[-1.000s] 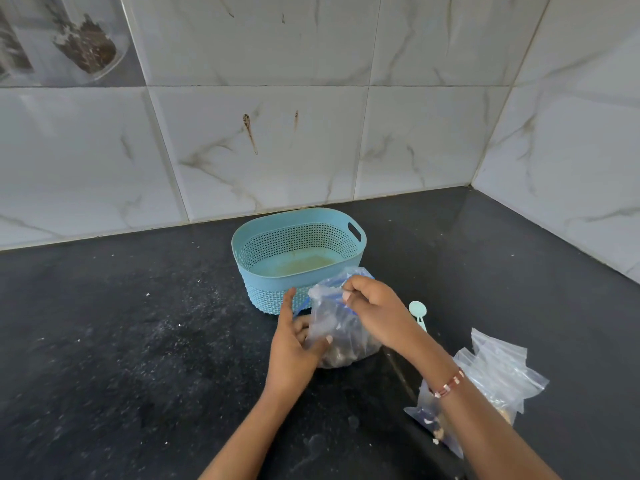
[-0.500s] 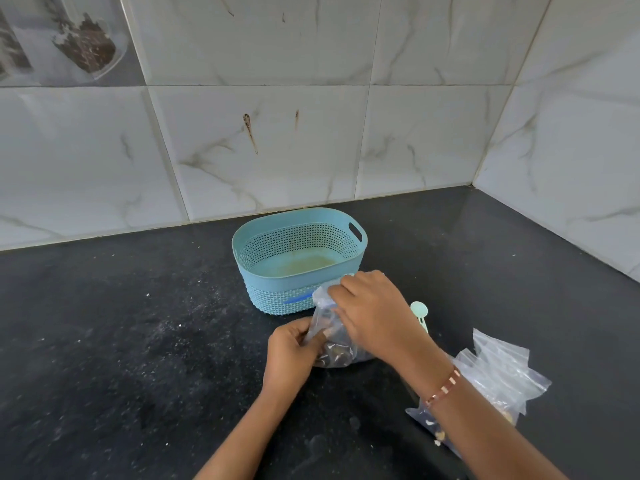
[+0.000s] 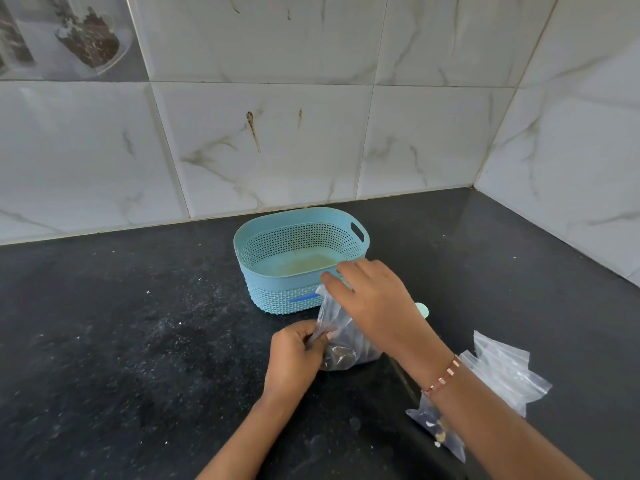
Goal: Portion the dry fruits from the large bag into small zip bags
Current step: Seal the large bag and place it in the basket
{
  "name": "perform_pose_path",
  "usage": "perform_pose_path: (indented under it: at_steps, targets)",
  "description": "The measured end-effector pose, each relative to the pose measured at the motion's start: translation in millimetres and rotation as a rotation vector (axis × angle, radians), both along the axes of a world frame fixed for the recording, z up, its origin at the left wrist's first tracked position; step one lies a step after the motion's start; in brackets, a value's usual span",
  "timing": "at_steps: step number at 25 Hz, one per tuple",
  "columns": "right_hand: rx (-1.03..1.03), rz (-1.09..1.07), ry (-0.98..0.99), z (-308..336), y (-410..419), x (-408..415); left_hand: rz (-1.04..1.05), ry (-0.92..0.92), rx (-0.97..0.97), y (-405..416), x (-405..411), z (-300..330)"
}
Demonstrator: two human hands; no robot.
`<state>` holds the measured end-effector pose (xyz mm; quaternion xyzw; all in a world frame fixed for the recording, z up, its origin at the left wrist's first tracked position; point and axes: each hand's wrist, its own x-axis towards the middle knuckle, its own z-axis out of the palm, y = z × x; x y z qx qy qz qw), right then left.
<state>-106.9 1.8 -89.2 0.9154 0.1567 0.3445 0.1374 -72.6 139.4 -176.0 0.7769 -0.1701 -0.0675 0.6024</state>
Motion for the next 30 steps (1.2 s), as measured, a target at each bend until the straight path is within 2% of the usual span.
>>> perform_pose_path:
  at_steps: [2,4,5,6,9,10,11,12,13,15,16,18,19,20,22,25,30]
  targets:
    - [-0.116,0.003,0.039,1,2,2,-0.014,-0.073,0.057,-1,2,-1]
    - [-0.096,-0.058,0.133,7,8,6,-0.024,-0.098,0.072,-2,2,-3]
    - [0.056,-0.103,0.227,11,10,8,-0.023,-0.085,0.069,-2,2,-3]
    - [0.294,-0.153,0.368,17,11,9,-0.022,-0.065,0.066,-1,3,-5]
    - [1.337,-0.139,0.741,30,4,11,0.009,-0.060,0.066,1,8,-8]
    - [1.576,-0.122,0.801,28,-1,12,0.013,-0.075,0.078,1,9,-9]
    - [1.707,-0.130,0.829,24,-5,12,0.009,-0.081,0.088,2,8,-8]
    - [1.726,-0.155,0.836,23,-7,11,0.004,-0.079,0.088,2,7,-7]
    - [1.639,-0.175,0.803,21,-9,8,0.012,-0.060,0.083,2,6,-7]
    - [1.327,-0.149,0.641,19,-10,1,0.036,0.019,0.037,3,5,-5]
    - [1.109,-0.123,0.554,17,-12,-5,0.042,0.061,0.008,4,6,-5]
    - [0.495,-0.160,0.350,7,-11,-13,0.040,0.082,-0.024,6,7,-2]
    - [0.271,-0.193,0.260,0,-10,-16,0.033,0.077,-0.027,7,7,-2]
    - [0.149,-0.220,0.199,-7,-8,-17,0.025,0.071,-0.025,7,6,-1]
    - [0.077,-0.250,0.100,-18,-6,-16,0.015,0.064,-0.014,7,6,-2]
    - [0.105,-0.239,0.023,-25,-8,-14,0.028,0.069,0.013,8,7,0]
    - [0.349,-0.289,-0.060,-22,-22,-18,0.033,0.073,0.040,15,10,-2]
